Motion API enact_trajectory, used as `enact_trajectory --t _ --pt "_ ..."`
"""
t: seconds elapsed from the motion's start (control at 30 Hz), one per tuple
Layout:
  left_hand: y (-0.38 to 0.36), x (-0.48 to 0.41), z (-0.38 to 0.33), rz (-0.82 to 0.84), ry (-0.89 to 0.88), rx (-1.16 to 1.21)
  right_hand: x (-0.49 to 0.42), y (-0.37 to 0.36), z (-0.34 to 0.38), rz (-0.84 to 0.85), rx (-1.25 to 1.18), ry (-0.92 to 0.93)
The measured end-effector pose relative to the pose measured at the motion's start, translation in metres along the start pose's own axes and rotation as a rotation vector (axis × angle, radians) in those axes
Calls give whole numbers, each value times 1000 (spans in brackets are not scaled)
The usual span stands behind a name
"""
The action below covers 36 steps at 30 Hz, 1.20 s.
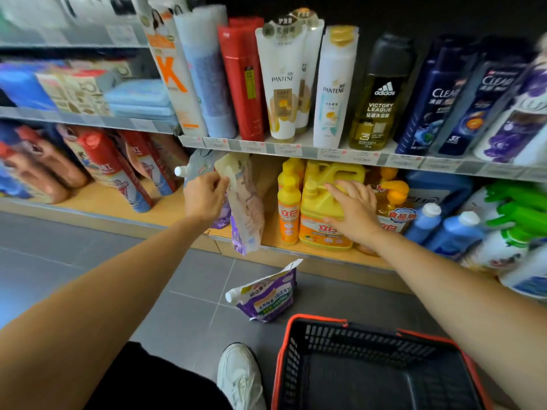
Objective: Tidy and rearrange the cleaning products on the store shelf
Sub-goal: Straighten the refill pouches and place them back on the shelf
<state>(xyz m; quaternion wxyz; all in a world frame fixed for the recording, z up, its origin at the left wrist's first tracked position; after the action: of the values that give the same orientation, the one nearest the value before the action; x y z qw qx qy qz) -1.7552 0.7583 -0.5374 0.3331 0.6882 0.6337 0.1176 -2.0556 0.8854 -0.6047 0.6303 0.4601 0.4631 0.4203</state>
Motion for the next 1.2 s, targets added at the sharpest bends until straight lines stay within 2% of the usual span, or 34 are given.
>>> enact_trajectory --t 0.13,0.2,0.3,0.4,0.47,0.53,0.63,0.8,0.97,1.07,1.2 --pt "22 18 -15 -5 -52 5 -8 25 -7 244 -52 38" --pt "33 29 -25 -5 -57 48 -7 39 -6 305 -50 77" --pt "49 44 -37 42 -43 156 9 64 12 203 -141 75" --pt "58 64 -56 88 -39 212 41 82 53 30 -427 56" --pt "59 80 -71 113 -37 271 65 87 84 52 -647 58" --pt "56 94 -86 117 -11 359 88 89 107 74 -762 25" --pt "46 114 -109 117 11 492 117 87 121 22 -744 -70" --pt "19 135 -142 203 3 643 149 87 111 -180 -708 -123" --pt "2 137 -158 383 -160 618 152 111 59 -202 -750 -251" --pt "-2 125 -146 291 -163 603 152 124 26 -146 -746 -307" --pt "-18 119 -118 150 -30 575 153 144 -8 -99 -731 -328"
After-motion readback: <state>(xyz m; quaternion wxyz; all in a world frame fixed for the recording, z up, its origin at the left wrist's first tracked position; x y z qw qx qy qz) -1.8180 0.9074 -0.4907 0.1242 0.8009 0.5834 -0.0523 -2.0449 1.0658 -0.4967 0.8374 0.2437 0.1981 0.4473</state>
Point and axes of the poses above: each hand's wrist, its own x-axis away from the middle knuckle, its own y-axis out of the back of the hand, z = x × y, the point moved 1 cm from there along -x, towards the middle knuckle, and after that the axes turned 10 degrees about x, right-handed, at the moved point
